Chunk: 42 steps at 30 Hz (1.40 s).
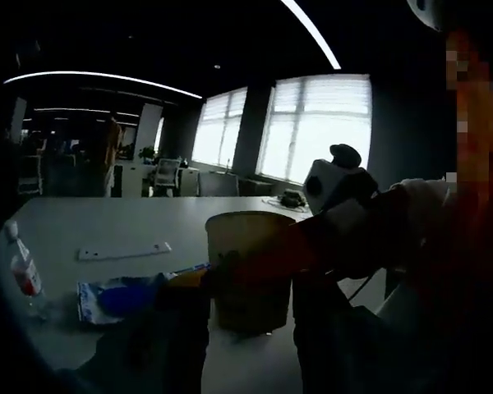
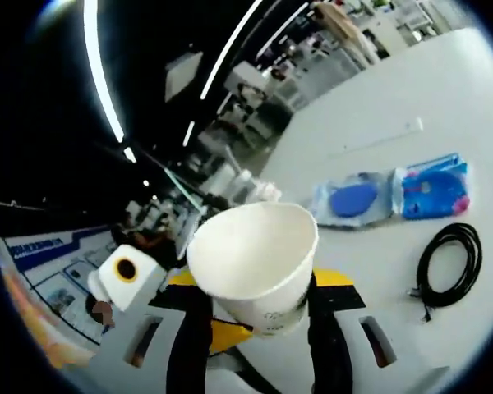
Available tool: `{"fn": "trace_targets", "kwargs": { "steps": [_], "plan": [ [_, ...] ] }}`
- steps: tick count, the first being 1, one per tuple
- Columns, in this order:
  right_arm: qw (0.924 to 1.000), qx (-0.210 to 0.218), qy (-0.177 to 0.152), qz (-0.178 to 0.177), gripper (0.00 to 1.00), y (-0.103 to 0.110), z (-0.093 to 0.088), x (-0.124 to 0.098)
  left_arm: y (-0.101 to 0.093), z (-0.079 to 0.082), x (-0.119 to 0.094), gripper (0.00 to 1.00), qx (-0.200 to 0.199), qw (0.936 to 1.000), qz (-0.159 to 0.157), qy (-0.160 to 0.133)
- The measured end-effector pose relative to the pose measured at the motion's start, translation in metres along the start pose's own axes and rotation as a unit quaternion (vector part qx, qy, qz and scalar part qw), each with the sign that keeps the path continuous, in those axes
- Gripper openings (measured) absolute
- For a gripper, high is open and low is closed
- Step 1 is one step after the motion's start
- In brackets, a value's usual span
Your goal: Arrange the tabletop items into an orderly group along one side of the table until the central work area is clear of visible clutter.
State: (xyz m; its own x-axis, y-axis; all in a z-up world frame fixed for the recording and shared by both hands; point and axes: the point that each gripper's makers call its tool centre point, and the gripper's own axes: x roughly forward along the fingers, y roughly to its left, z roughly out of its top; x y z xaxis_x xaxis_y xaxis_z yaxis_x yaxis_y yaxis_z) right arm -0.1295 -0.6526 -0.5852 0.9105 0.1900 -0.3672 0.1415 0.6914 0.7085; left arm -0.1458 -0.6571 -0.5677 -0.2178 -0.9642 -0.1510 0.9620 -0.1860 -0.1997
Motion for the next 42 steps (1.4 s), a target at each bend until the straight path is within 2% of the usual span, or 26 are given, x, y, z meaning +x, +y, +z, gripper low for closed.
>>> {"fn": "trace_targets", "kwargs": {
  "steps": [6, 9, 11, 15, 17, 18, 21, 24, 28, 30, 31, 33, 34, 38, 41, 42],
  "plan": [
    [0.998, -0.058, 0.003, -0.026, 0.4, -0.005, 0.002, -0.001, 0.004, -0.005, -0.004, 0.37, -0.01, 0.9999, 0.001, 0.01],
    [0.9975, -0.066, -0.002, -0.026, 0.4, -0.007, 0.006, -0.003, 0.013, -0.005, -0.014, 0.36, -0.052, 0.9985, 0.014, 0.003],
    [0.9974, -0.067, -0.001, -0.028, 0.4, -0.009, 0.006, -0.005, 0.021, -0.004, -0.023, 0.33, -0.04, 0.9989, 0.026, 0.001],
    [0.995, -0.093, 0.015, -0.034, 0.4, -0.014, 0.002, -0.008, 0.032, 0.006, -0.037, 0.36, -0.017, 0.9992, 0.036, 0.003],
    [0.9933, -0.107, 0.027, -0.034, 0.4, -0.015, -0.002, -0.009, 0.031, 0.021, -0.042, 0.35, 0.003, 0.9999, 0.016, -0.004],
    [0.9917, -0.119, 0.038, -0.031, 0.4, -0.015, -0.005, -0.008, 0.027, 0.03, -0.043, 0.35, 0.018, 0.9998, -0.004, -0.005],
    [0.9911, -0.123, 0.046, -0.023, 0.4, -0.013, -0.006, -0.006, 0.018, 0.042, -0.043, 0.35, 0.06, 0.9968, -0.051, 0.016],
    [0.9867, -0.149, 0.066, -0.007, 0.4, -0.007, -0.011, -0.003, 0.006, 0.053, -0.038, 0.35, 0.098, 0.9889, -0.105, 0.036],
    [0.9835, -0.163, 0.077, 0.005, 0.4, -0.002, -0.012, -0.002, 0.002, 0.06, -0.031, 0.3, 0.122, 0.982, -0.137, 0.045],
    [0.9834, -0.163, 0.079, 0.005, 0.4, -0.002, -0.011, -0.003, -0.004, 0.062, -0.029, 0.3, 0.139, 0.9756, -0.161, 0.055],
    [0.9828, -0.165, 0.082, 0.005, 0.4, -0.003, -0.011, -0.004, -0.01, 0.06, -0.029, 0.31, 0.147, 0.9696, -0.183, 0.069],
    [0.982, -0.169, 0.085, 0.007, 0.4, -0.003, -0.011, -0.006, -0.015, 0.058, -0.028, 0.36, 0.168, 0.9619, -0.198, 0.087],
    [0.9817, -0.17, 0.086, 0.008, 0.4, -0.003, -0.011, -0.007, -0.017, 0.056, -0.026, 0.37, 0.19, 0.955, -0.205, 0.101],
    [0.9758, -0.189, 0.109, 0.003, 0.4, -0.006, -0.018, -0.007, -0.023, 0.05, -0.021, 0.32, 0.22, 0.9383, -0.235, 0.126],
    [0.9686, -0.215, 0.124, 0.0, 0.4, -0.008, -0.023, -0.005, -0.014, 0.047, -0.016, 0.27, 0.22, 0.9368, -0.233, 0.141],
    [0.967, -0.221, 0.127, 0.003, 0.4, -0.006, -0.024, -0.004, -0.013, 0.044, -0.016, 0.26, 0.225, 0.9315, -0.242, 0.153]
  ]
}}
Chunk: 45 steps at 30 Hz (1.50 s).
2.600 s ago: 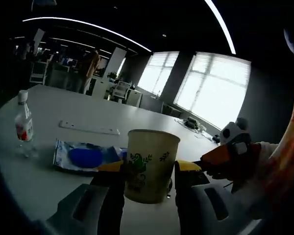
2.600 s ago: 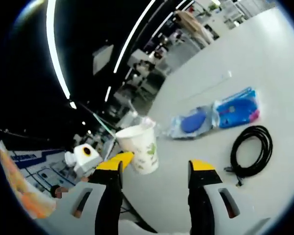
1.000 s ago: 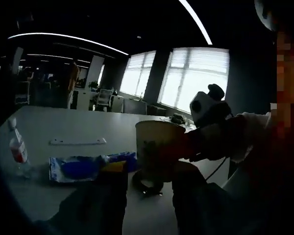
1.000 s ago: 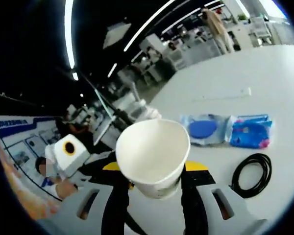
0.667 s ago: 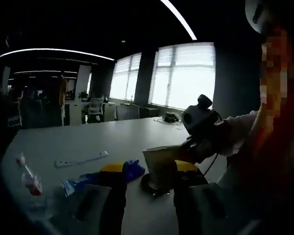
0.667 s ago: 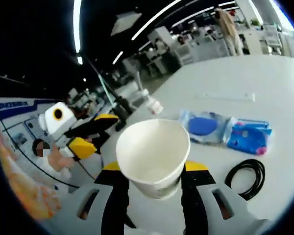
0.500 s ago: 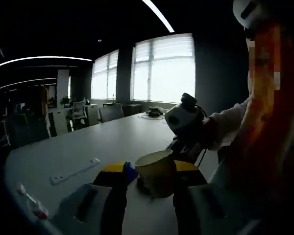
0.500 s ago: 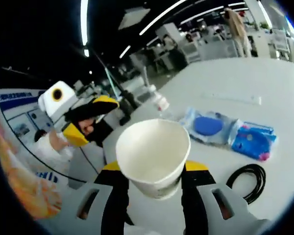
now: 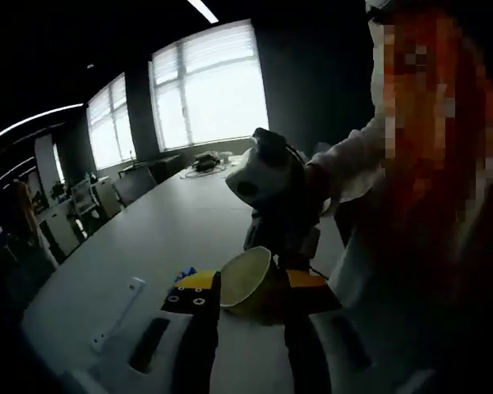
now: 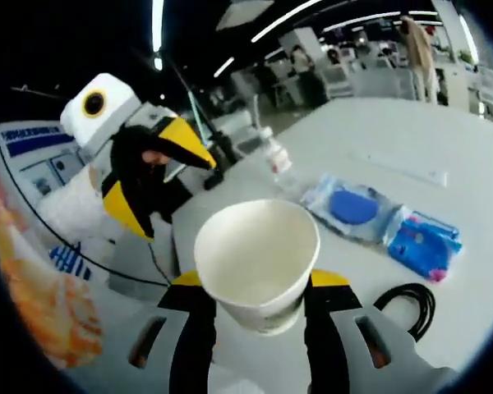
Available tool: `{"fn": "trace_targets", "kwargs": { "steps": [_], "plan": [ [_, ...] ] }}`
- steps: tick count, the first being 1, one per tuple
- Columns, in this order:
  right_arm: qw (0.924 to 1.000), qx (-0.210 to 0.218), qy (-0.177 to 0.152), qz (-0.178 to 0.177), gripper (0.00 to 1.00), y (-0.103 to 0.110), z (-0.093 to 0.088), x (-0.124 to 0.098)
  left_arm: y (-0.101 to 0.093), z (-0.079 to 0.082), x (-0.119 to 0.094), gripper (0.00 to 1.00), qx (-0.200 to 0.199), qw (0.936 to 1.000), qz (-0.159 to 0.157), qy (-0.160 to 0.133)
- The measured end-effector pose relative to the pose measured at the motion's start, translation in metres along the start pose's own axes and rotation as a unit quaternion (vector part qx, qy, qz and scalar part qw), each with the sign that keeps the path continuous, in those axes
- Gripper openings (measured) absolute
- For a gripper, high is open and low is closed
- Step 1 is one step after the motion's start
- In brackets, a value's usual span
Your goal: Arrange the tabletop items into an orderly group along one side of the table until the central work area is clear of visible clutter.
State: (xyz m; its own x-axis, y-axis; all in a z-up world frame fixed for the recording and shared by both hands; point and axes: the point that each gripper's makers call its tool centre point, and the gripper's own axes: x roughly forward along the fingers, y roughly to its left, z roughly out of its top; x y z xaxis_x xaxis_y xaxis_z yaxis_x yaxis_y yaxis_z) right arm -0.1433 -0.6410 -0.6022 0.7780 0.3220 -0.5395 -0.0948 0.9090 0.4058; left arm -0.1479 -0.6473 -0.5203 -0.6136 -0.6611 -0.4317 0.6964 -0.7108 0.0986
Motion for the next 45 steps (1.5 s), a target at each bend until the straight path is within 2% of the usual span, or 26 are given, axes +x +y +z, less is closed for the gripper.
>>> {"fn": "trace_targets", "kwargs": {
  "steps": [6, 7, 9, 12, 19, 21, 24, 26, 29, 34, 38, 40, 41, 44, 45],
  "plan": [
    [0.9999, -0.009, -0.006, 0.01, 0.4, 0.005, 0.008, 0.002, -0.015, -0.008, 0.002, 0.15, 0.03, 0.9964, -0.064, 0.047],
    [0.9998, -0.012, -0.008, 0.009, 0.4, 0.005, 0.01, 0.002, -0.015, -0.012, 0.004, 0.12, 0.038, 0.9953, -0.066, 0.06],
    [0.9997, -0.02, -0.01, 0.009, 0.4, 0.005, 0.012, 0.002, -0.012, -0.017, 0.008, 0.06, 0.043, 0.995, -0.048, 0.076],
    [0.9993, -0.037, 0.0, -0.002, 0.4, 0.002, 0.008, 0.004, -0.016, -0.021, 0.011, 0.03, 0.042, 0.9946, -0.049, 0.081],
    [0.9994, -0.034, 0.003, 0.006, 0.41, 0.007, -0.002, 0.007, -0.024, -0.032, 0.003, 0.0, 0.024, 0.9947, -0.042, 0.091],
    [0.9994, -0.035, 0.001, 0.003, 0.4, 0.007, -0.004, 0.008, -0.023, -0.035, 0.001, 0.0, 0.026, 0.9944, -0.035, 0.097],
    [0.9998, -0.02, -0.007, -0.007, 0.44, 0.003, -0.008, 0.007, -0.013, -0.05, -0.009, 0.0, 0.022, 0.991, -0.002, 0.132],
    [0.9999, -0.005, -0.01, -0.007, 0.43, 0.003, -0.015, 0.004, -0.005, -0.058, -0.016, 0.0, 0.026, 0.9885, 0.021, 0.148],
    [0.9996, 0.021, -0.013, -0.017, 0.43, 0.0, -0.033, -0.003, 0.002, -0.07, -0.028, 0.0, 0.005, 0.9871, 0.037, 0.156],
    [0.9974, 0.064, -0.014, -0.03, 0.43, -0.007, -0.061, -0.02, 0.024, -0.087, -0.052, 0.0, 0.003, 0.9801, 0.073, 0.185],
    [0.993, 0.104, -0.027, -0.05, 0.43, -0.016, -0.074, -0.031, 0.048, -0.103, -0.069, 0.0, -0.007, 0.9725, 0.106, 0.207],
    [0.9908, 0.119, -0.031, -0.056, 0.43, -0.018, -0.077, -0.034, 0.065, -0.114, -0.079, 0.0, -0.014, 0.9651, 0.135, 0.224],
    [0.9894, 0.127, -0.035, -0.062, 0.42, -0.021, -0.08, -0.036, 0.072, -0.121, -0.084, 0.0, -0.012, 0.9606, 0.141, 0.239],
    [0.9863, 0.143, -0.046, -0.07, 0.42, -0.023, -0.082, -0.041, 0.086, -0.131, -0.091, 0.0, -0.011, 0.9534, 0.154, 0.259],
    [0.9855, 0.147, -0.048, -0.07, 0.42, -0.023, -0.082, -0.041, 0.09, -0.133, -0.092, 0.0, -0.013, 0.9529, 0.155, 0.26]
  ]
}}
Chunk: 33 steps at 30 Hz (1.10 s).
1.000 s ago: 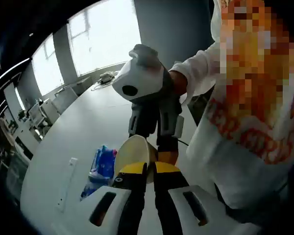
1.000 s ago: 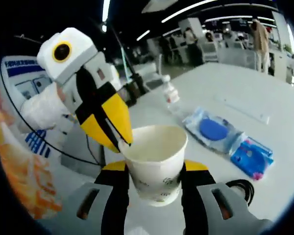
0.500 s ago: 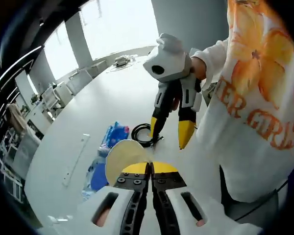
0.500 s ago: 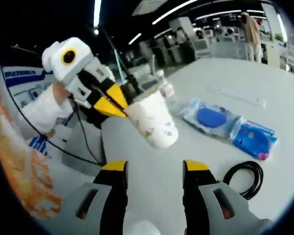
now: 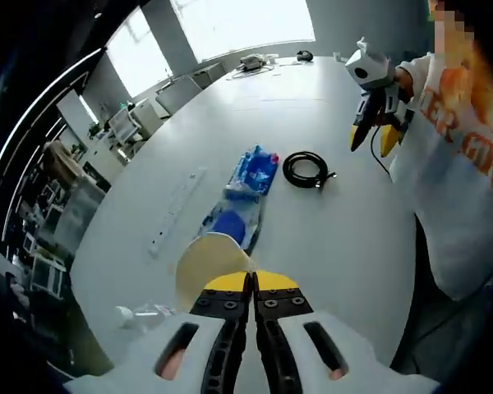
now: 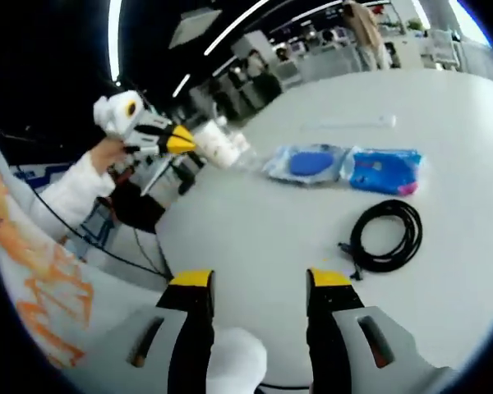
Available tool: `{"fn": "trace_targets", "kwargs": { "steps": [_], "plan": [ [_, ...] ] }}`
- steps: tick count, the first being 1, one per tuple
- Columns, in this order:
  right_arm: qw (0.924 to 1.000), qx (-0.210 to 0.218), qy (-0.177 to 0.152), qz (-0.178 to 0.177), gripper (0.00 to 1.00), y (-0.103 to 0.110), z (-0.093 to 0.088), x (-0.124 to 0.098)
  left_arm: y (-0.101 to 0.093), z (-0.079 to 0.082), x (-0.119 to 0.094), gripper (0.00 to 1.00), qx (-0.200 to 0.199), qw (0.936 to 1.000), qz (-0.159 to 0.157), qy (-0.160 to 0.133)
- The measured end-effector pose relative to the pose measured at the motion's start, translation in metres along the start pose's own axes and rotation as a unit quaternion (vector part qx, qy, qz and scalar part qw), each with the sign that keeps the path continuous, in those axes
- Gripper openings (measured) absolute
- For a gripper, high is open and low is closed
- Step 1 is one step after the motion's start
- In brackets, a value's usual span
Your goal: Arrange the tabletop items into an orderly group along one side of the table until the central work area is clear of visible clutter.
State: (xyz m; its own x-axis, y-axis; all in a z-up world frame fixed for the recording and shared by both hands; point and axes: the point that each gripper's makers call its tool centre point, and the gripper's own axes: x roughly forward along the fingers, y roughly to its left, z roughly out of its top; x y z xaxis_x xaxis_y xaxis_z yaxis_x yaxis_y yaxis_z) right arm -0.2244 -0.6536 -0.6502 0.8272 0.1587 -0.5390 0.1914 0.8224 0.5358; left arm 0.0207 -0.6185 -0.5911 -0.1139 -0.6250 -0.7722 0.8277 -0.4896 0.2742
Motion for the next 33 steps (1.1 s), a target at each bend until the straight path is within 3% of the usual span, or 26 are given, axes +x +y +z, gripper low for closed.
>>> {"fn": "trace_targets", "kwargs": {
  "steps": [2, 7, 13, 18, 21, 27, 29, 33],
  "plan": [
    [1.0, 0.007, -0.001, 0.0, 0.42, -0.001, -0.001, -0.001, 0.005, -0.003, 0.002, 0.0, -0.001, 1.0, -0.001, 0.007],
    [0.9999, 0.015, -0.003, -0.002, 0.43, -0.003, 0.0, -0.002, 0.021, -0.015, 0.01, 0.0, 0.049, 0.9971, -0.003, 0.058],
    [0.9998, 0.018, -0.002, -0.004, 0.43, -0.004, 0.002, -0.001, 0.042, -0.016, 0.023, 0.0, 0.039, 0.9977, 0.005, 0.055],
    [0.9997, 0.025, -0.002, -0.007, 0.42, -0.006, 0.001, -0.001, 0.057, -0.027, 0.04, 0.0, 0.036, 0.9967, 0.004, 0.072],
    [0.9996, 0.028, -0.001, -0.009, 0.42, -0.008, 0.0, -0.002, 0.062, -0.034, 0.049, 0.0, 0.02, 0.9967, 0.001, 0.079],
    [0.9991, 0.038, 0.001, -0.018, 0.42, -0.016, -0.001, -0.004, 0.069, -0.041, 0.065, 0.0, 0.021, 0.9961, -0.001, 0.086],
    [0.9989, 0.041, 0.003, -0.021, 0.42, -0.019, -0.001, -0.004, 0.072, -0.045, 0.07, 0.0, 0.039, 0.9949, 0.003, 0.093],
    [0.9986, 0.047, 0.004, -0.023, 0.42, -0.022, -0.001, -0.004, 0.071, -0.051, 0.078, 0.0, 0.024, 0.9952, -0.005, 0.095]
  ]
}}
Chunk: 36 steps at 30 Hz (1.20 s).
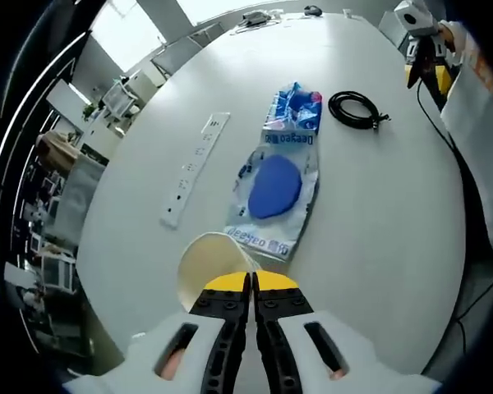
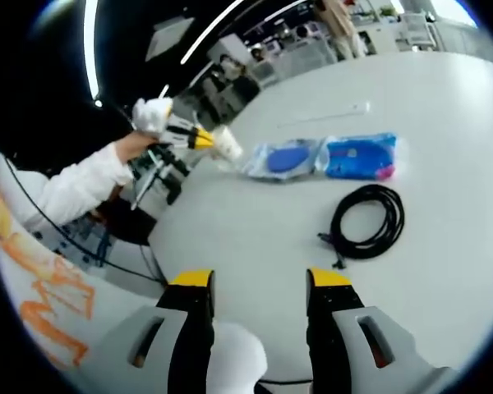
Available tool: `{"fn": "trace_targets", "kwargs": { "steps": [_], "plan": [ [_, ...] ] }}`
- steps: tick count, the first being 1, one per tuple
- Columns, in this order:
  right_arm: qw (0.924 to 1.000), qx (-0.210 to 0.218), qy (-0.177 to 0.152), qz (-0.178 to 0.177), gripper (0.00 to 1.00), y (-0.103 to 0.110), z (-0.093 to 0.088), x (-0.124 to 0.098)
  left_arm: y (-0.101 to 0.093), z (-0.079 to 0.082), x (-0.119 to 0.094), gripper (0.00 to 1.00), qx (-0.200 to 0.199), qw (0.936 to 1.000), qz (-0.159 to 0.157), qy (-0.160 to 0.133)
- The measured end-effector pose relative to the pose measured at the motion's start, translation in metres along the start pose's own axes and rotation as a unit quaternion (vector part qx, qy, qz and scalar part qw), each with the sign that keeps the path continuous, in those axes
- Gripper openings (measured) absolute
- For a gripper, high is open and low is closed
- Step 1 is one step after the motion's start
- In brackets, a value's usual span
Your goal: Arrange the tabletop items into an orderly group along one side of the table until the central work area is clear of visible clutter.
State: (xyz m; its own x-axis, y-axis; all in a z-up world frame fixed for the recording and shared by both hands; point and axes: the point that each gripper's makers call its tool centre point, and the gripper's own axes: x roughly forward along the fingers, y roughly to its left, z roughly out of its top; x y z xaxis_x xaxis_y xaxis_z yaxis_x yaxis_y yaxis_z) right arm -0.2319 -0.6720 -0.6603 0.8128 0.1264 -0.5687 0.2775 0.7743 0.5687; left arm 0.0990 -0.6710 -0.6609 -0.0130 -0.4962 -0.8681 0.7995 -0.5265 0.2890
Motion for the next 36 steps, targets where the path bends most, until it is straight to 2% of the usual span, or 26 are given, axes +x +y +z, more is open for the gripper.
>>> {"fn": "trace_targets", "kwargs": {
  "steps": [3, 11, 15, 19, 25, 31, 36],
  "plan": [
    [1.0, 0.004, 0.002, -0.001, 0.42, -0.001, 0.0, 0.002, -0.003, -0.008, 0.009, 0.0, 0.003, 0.9999, -0.004, 0.01],
    [0.9999, 0.01, 0.008, 0.001, 0.42, -0.001, 0.0, 0.008, -0.007, -0.021, 0.023, 0.0, -0.022, 0.9997, -0.003, 0.003],
    [0.9999, 0.01, 0.011, 0.002, 0.42, -0.002, 0.0, 0.009, -0.005, -0.019, 0.026, 0.0, -0.035, 0.9993, -0.001, -0.014],
    [0.9998, 0.011, 0.014, 0.0, 0.42, -0.004, -0.001, 0.01, -0.005, -0.021, 0.03, 0.0, -0.056, 0.9982, -0.005, -0.019],
    [0.9998, 0.014, 0.014, -0.001, 0.42, -0.006, 0.0, 0.01, -0.006, -0.021, 0.033, 0.0, -0.048, 0.9986, -0.006, -0.021],
    [0.9998, 0.013, 0.017, 0.001, 0.42, -0.005, -0.001, 0.011, -0.004, -0.021, 0.034, 0.0, -0.057, 0.998, -0.004, -0.025],
    [0.9997, 0.013, 0.018, 0.003, 0.42, -0.005, -0.002, 0.012, -0.006, -0.024, 0.035, 0.0, -0.055, 0.9984, -0.003, -0.016]
  ]
}}
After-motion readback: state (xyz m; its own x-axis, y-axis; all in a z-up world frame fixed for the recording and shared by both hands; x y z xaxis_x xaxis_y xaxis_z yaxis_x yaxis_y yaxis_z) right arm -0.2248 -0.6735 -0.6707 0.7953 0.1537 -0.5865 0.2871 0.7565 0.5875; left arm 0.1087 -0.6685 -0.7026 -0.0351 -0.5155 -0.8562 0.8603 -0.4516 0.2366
